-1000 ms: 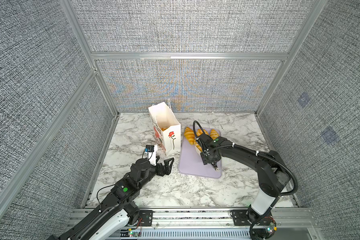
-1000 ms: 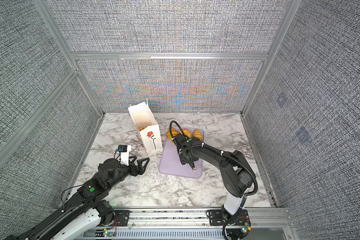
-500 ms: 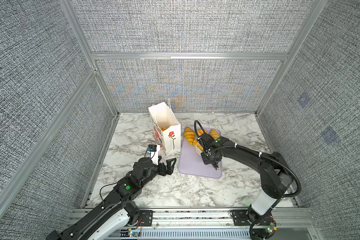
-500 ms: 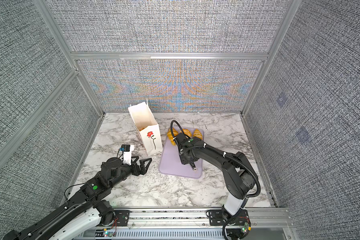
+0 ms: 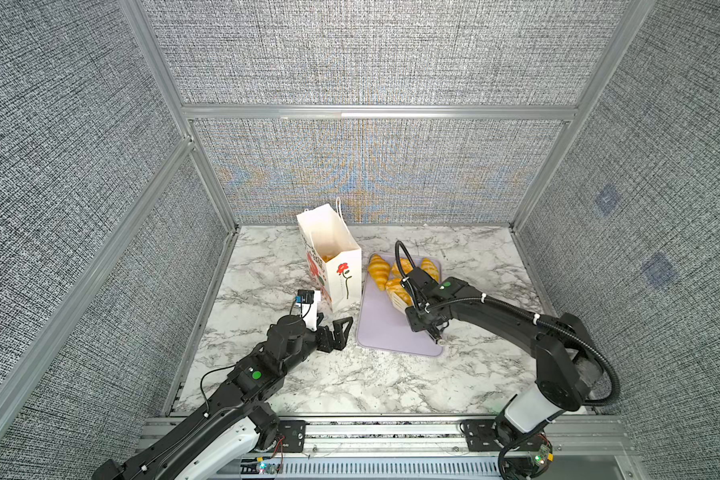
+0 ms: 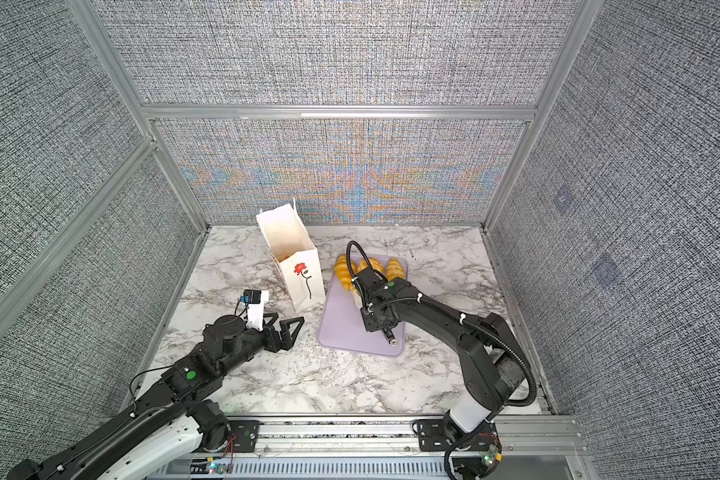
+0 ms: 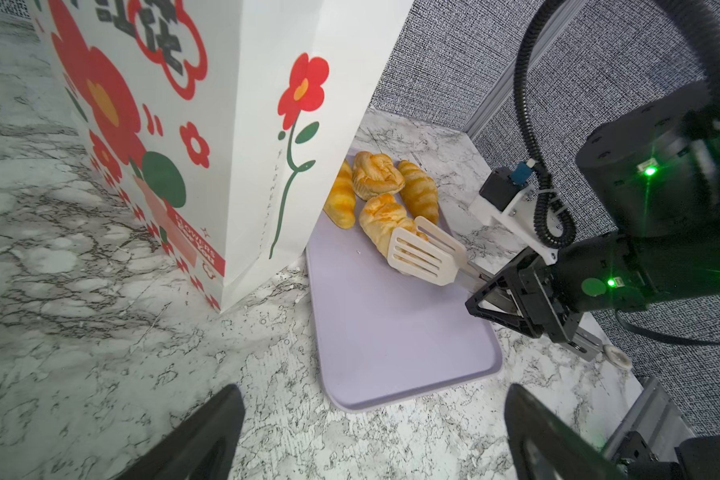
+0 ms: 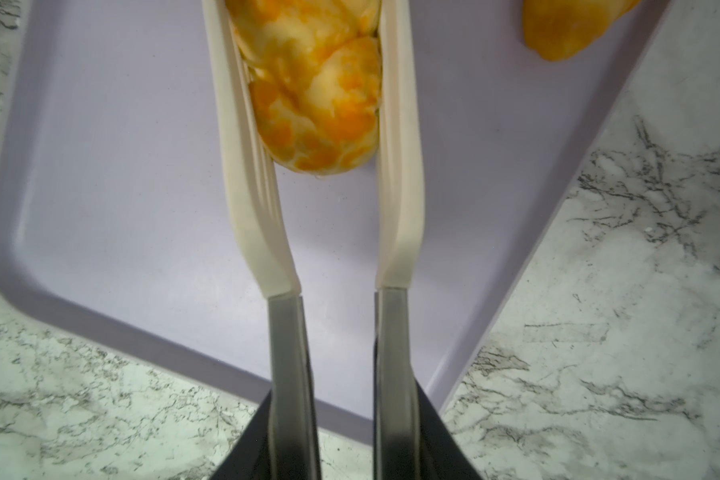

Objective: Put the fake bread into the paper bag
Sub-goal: 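Squeeze the tongs shut on the twist bun with the right gripper, then lift the twist bun with the tongs and carry it over the bag opening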

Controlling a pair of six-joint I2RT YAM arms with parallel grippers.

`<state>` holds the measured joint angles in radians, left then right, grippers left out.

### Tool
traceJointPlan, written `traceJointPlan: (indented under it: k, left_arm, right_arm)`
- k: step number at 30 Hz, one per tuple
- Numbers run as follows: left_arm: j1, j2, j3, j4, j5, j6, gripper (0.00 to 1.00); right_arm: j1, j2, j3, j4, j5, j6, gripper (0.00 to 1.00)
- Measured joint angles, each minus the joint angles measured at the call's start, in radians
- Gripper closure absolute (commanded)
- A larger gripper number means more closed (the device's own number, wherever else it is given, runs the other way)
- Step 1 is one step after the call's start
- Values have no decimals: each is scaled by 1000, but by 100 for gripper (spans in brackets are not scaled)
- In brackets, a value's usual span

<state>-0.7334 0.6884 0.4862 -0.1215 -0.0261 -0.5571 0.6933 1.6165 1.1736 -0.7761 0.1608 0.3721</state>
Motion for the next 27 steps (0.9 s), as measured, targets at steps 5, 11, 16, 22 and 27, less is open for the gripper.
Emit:
traceJointPlan:
  k: [5, 11, 16, 22, 27]
  left_arm:
    - [-2, 2, 0, 0, 0, 0, 1]
    - [-3, -2, 5, -2, 0, 2, 1]
    - [-3, -2, 13, -2, 0, 3, 1]
    - [-3, 3, 24, -4, -1, 7, 1]
    - [-3, 6, 42, -12, -9, 11, 1]
  right_arm:
    - [2, -25, -17, 1, -4, 6, 62]
    - [15, -58, -40, 2, -5, 13, 62]
    - [31, -99, -68, 10, -17, 26, 62]
    - [50, -130, -74, 19, -32, 41, 62]
    - [72, -133, -68, 28, -42, 47, 62]
